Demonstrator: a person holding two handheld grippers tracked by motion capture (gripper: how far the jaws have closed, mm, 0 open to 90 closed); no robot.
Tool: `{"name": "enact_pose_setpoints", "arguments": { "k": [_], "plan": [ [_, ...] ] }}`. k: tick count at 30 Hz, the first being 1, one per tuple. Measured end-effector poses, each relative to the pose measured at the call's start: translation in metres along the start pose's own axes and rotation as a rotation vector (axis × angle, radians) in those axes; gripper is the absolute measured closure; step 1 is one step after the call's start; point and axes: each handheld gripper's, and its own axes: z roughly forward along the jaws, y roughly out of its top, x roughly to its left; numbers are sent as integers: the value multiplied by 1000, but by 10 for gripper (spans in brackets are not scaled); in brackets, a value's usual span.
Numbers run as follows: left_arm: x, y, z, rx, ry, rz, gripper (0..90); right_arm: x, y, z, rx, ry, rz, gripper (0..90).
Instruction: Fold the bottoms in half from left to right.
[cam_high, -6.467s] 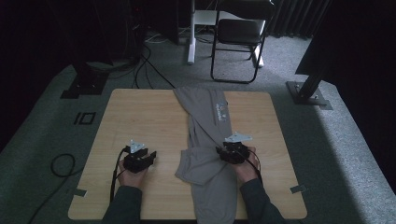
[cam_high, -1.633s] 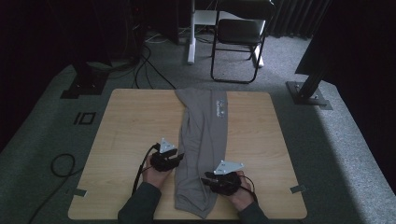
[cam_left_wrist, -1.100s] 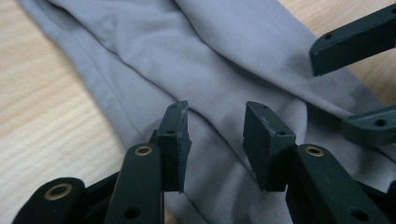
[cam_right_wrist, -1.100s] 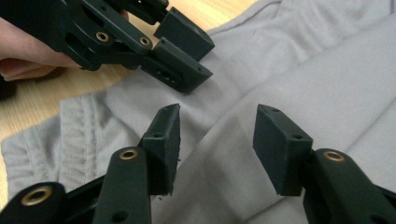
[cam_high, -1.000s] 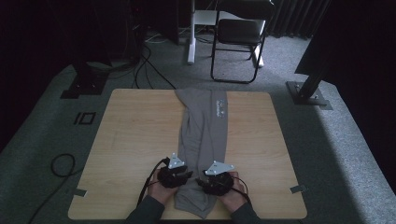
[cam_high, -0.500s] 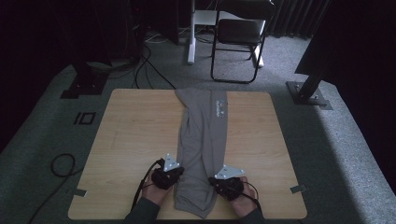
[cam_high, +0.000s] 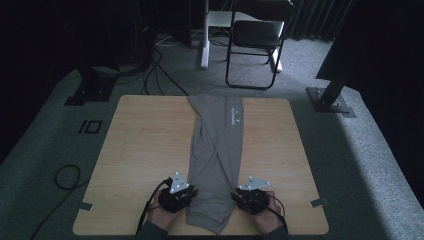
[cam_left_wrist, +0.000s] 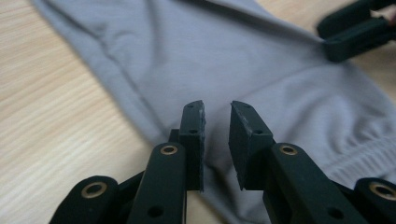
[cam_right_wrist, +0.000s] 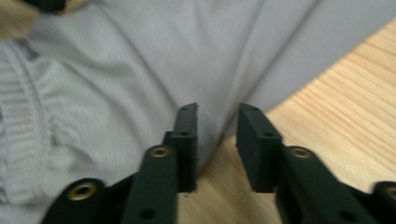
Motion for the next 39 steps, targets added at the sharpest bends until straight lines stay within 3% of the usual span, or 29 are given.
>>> {"name": "enact_pose_setpoints", "arguments": {
  "k": [6,9,11,14,16,18,20,24,26,28,32,34,36,39],
  "plan": [
    [-9,-9,13,75,-8,20,761,-5,1,10,11,-41,30,608],
    [-10,-8,11,80,-31,20,767,-11,2,10,-2,-52,51,592],
    [-7,-5,9,56,-27,23,759,-14,6,11,-17,-56,54,574],
    [7,8,9,-21,17,19,702,-15,18,16,-40,-62,31,535],
    [23,20,19,-46,44,-20,694,-15,28,25,-56,-76,11,525],
    [33,28,30,-53,64,-25,692,-17,40,35,-63,-96,3,520],
    [41,37,44,-32,85,-38,695,-21,52,46,-64,-117,6,519],
    [45,44,69,47,171,-22,703,-31,69,69,-48,-129,19,515],
    [47,43,71,36,168,-51,783,-36,73,77,-24,-148,20,536],
    [48,42,69,34,176,-64,863,-43,72,78,-16,-173,56,646],
    [46,37,64,34,191,-56,878,-61,60,65,-34,-173,132,824],
    [47,33,60,26,188,-69,877,-70,52,57,-39,-170,166,835],
    [48,30,57,24,179,-91,876,-76,44,53,-11,-196,175,859],
    [52,29,53,10,163,-114,818,-82,38,45,-19,-197,194,821]
  ]
}}
